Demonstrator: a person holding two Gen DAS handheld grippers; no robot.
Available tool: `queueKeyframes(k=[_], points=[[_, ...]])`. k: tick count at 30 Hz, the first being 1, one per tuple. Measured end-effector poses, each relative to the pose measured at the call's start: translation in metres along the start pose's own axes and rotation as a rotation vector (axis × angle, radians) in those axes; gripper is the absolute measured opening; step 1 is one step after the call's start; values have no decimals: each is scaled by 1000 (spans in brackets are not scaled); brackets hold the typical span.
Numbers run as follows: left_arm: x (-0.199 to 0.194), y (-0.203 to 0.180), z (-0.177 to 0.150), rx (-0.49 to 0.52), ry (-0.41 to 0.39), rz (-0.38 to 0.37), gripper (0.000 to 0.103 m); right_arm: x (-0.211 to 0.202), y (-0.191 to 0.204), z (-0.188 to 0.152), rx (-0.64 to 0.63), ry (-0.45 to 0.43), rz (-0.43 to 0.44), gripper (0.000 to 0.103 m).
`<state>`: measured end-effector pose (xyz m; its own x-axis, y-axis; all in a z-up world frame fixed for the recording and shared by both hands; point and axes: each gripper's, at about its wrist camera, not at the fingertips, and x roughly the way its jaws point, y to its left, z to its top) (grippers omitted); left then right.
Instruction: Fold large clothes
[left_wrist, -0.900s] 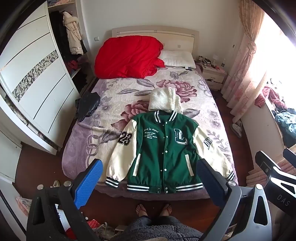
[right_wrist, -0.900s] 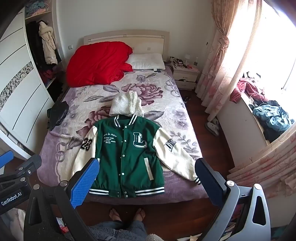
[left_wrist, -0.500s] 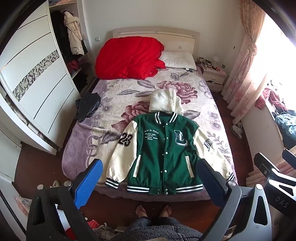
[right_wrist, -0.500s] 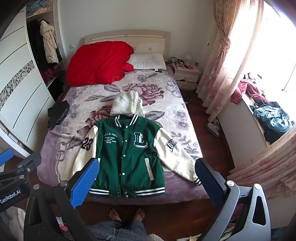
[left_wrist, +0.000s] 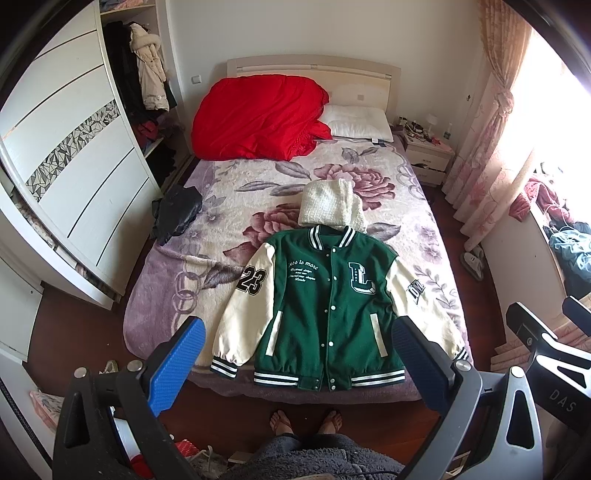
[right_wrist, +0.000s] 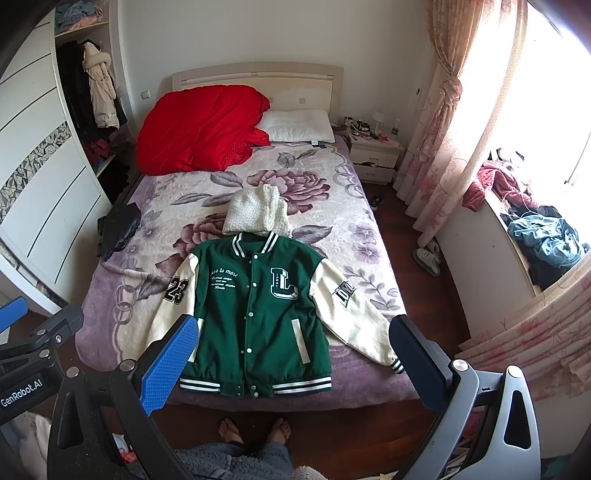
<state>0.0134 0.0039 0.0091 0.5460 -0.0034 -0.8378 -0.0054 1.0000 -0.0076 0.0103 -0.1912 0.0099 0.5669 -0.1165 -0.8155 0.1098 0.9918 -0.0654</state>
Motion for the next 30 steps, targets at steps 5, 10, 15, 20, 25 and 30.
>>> queueKeyframes(k=[5, 10, 15, 20, 25, 30], points=[[-1, 1, -1, -4, -3, -4, 103, -1, 1, 3, 3, -3, 4, 103], [-3, 1, 2, -6, -4, -3, 103, -5, 5, 11, -1, -5, 8, 103], [-3, 2, 11, -6, -4, -6, 103, -5, 5, 11, -2, -6, 7, 103], [-3, 0, 6, -9, -7, -7, 103, -6, 5, 11, 1, -6, 7, 103], [-4, -1, 13, -10, -11, -7, 103, -7, 7, 14, -1, -11, 7, 103], [-4, -2, 13, -11, -14, -5, 103, -8, 8, 15, -1, -12, 8, 103]])
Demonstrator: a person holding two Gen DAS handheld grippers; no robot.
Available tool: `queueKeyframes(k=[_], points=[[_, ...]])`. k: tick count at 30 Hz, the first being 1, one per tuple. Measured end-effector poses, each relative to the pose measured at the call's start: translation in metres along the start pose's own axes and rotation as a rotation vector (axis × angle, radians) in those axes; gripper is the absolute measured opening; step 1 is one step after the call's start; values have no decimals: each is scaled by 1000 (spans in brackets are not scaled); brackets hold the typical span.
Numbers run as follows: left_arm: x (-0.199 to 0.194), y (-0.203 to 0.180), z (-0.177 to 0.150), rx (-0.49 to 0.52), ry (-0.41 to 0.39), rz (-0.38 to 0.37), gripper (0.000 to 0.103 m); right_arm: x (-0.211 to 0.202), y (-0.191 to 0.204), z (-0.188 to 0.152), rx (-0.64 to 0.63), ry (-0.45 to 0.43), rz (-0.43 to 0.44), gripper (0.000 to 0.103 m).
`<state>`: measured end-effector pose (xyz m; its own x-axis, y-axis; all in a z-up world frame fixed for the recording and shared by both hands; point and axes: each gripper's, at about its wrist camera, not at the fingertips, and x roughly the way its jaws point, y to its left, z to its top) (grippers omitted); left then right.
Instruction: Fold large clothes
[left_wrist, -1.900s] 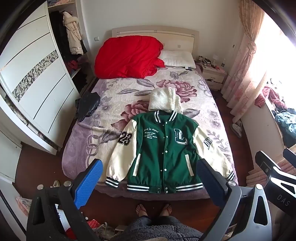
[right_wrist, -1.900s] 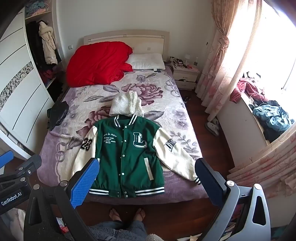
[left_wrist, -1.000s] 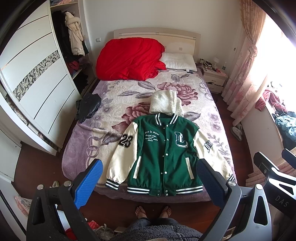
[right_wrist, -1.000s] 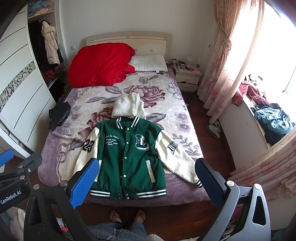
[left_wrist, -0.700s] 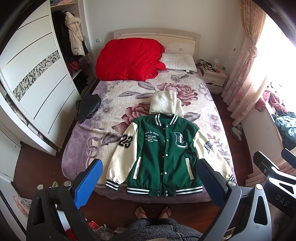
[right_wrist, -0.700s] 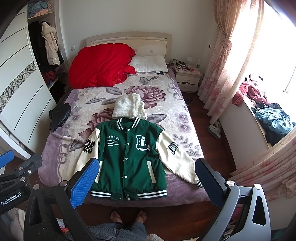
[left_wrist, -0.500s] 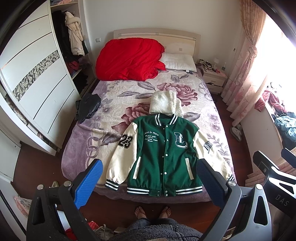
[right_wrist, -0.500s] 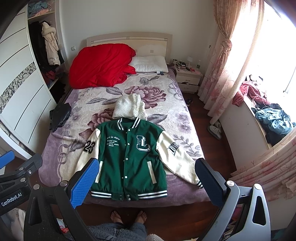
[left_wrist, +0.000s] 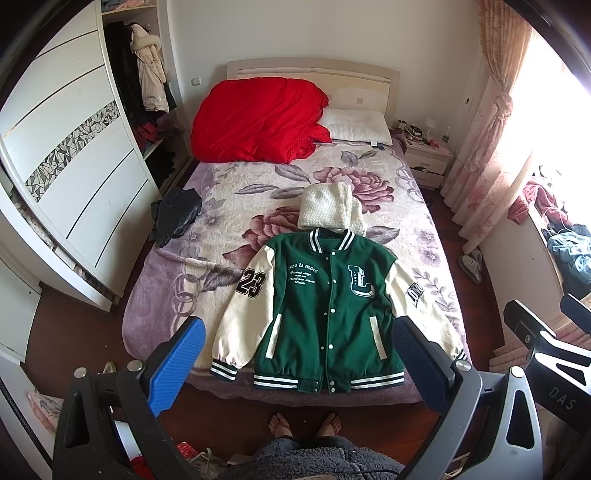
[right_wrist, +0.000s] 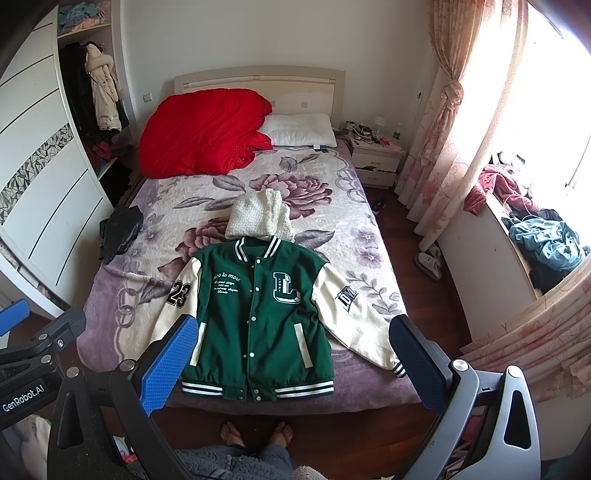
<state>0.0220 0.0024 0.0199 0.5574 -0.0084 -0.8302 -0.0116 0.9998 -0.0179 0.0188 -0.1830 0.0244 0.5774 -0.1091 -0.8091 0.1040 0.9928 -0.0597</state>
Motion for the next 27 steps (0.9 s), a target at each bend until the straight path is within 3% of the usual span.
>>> queueKeyframes(k=[27], points=[[-3, 1, -1, -2, -9, -1, 103, -4, 5, 3, -4, -8, -3, 103]])
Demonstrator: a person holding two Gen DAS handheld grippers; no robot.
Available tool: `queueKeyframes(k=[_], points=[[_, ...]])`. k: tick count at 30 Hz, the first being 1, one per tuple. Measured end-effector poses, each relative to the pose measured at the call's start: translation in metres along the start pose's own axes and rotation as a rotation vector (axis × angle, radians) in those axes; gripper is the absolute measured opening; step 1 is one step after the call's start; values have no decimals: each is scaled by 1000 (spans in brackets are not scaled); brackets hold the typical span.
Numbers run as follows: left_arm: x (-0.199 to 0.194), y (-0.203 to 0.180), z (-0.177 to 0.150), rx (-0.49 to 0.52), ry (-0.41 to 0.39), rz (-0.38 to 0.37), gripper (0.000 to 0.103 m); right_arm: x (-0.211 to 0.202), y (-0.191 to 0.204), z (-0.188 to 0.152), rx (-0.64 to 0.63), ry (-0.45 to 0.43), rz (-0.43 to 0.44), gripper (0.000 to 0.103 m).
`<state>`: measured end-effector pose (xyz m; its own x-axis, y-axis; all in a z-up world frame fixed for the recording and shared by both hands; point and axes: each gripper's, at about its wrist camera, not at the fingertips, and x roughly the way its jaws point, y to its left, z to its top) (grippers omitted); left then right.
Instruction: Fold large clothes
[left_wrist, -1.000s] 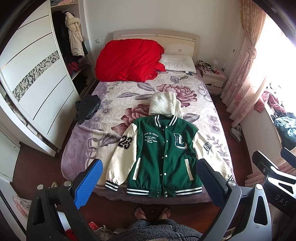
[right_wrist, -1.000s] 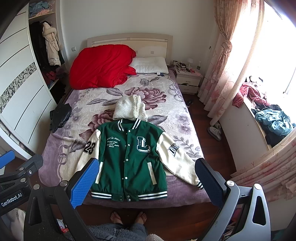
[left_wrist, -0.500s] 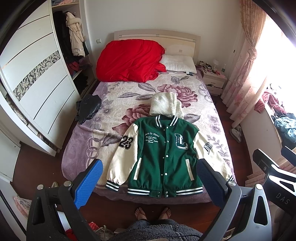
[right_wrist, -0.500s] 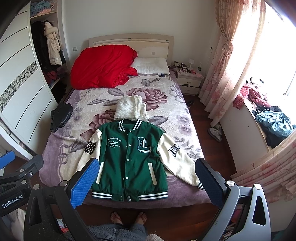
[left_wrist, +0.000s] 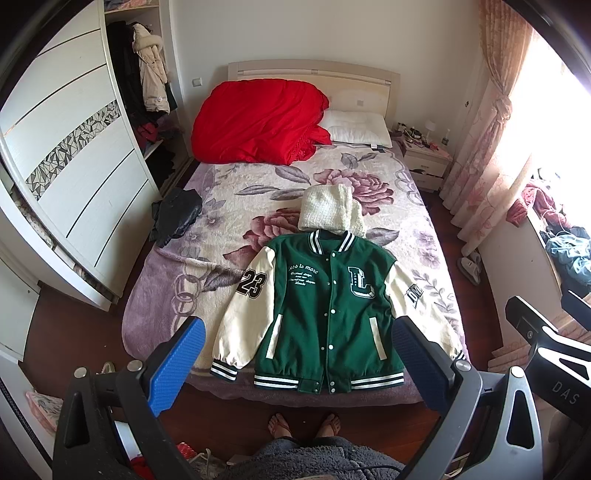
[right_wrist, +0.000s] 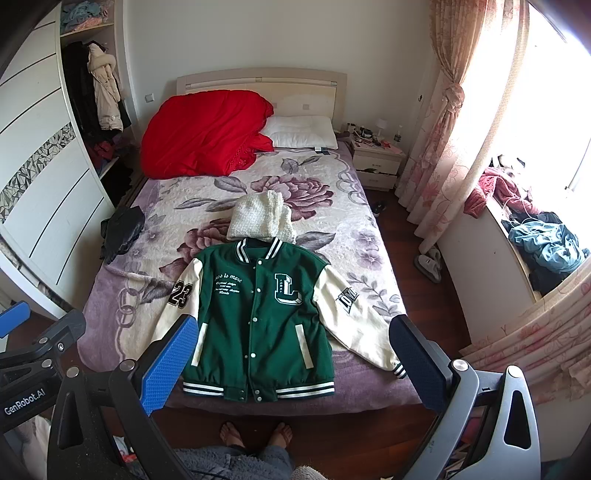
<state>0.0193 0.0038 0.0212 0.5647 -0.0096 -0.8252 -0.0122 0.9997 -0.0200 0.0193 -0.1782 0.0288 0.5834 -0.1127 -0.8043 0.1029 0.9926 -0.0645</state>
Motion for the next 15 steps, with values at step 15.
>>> queueKeyframes(k=[15], points=[[0, 2, -4, 0, 7, -23, 103, -4, 7, 7, 1, 10, 7, 103]])
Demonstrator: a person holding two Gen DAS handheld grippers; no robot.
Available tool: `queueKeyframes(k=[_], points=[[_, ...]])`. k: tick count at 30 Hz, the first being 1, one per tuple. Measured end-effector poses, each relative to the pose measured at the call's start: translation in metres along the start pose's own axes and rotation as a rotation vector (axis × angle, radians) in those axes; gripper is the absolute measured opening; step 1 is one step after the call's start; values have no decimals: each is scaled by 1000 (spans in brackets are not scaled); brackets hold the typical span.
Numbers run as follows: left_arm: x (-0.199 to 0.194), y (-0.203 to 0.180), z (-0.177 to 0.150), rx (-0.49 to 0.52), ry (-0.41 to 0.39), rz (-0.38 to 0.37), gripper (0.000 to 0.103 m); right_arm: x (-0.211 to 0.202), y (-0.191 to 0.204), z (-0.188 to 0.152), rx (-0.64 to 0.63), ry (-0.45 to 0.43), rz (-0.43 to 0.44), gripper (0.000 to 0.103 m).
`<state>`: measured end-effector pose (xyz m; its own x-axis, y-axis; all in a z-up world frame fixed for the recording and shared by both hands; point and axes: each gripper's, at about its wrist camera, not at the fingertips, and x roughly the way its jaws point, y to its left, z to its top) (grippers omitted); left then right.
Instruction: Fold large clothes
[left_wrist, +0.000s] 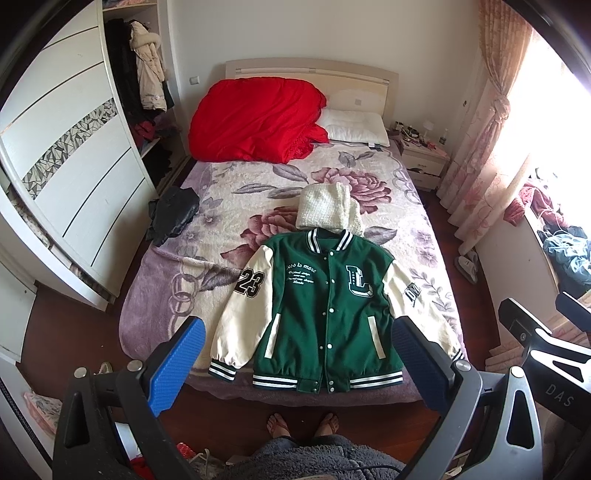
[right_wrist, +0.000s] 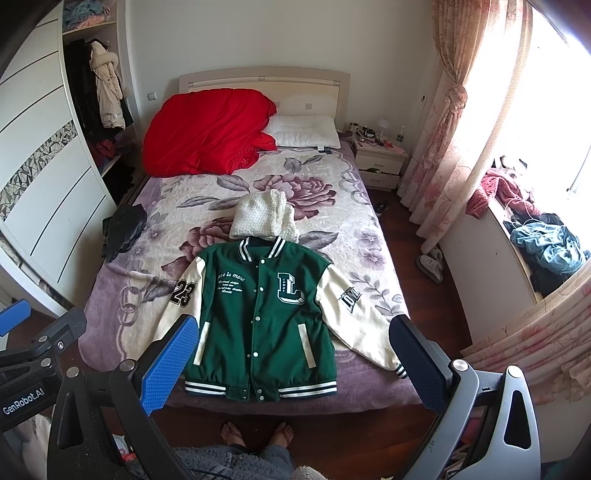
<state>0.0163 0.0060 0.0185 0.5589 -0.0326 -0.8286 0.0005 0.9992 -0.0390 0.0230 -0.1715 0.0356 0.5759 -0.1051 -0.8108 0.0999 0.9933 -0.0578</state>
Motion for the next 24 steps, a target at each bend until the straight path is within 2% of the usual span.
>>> queueKeyframes(k=[4, 8, 11, 13, 16, 18, 20, 21, 22, 24], points=[[22, 5, 2, -1, -5, 15, 103, 16, 0, -1, 29, 21, 10, 103], [70, 10, 0, 12, -16, 36, 103, 68, -18, -11, 137, 77, 21, 103], [129, 9, -4, 41, -4, 72, 103, 137, -52, -30, 258, 141, -28, 103], [168, 6, -8, 63, 7, 86, 103, 192, -85, -49, 357, 220, -78, 103], [232, -1, -19, 84, 81, 126, 103, 274, -145, -88, 553, 326, -103, 103], [268, -6, -27, 75, 136, 145, 103, 325, -187, -123, 695, 364, -85, 103], [307, -17, -39, 70, 174, 171, 103, 368, -224, -160, 827, 403, -73, 89], [318, -20, -43, 74, 192, 187, 103, 393, -247, -184, 900, 422, -67, 68], [336, -28, -49, 75, 216, 196, 103, 416, -269, -207, 960, 442, -73, 58], [372, -43, -61, 72, 267, 219, 103, 459, -312, -253, 1051, 454, -124, 59]])
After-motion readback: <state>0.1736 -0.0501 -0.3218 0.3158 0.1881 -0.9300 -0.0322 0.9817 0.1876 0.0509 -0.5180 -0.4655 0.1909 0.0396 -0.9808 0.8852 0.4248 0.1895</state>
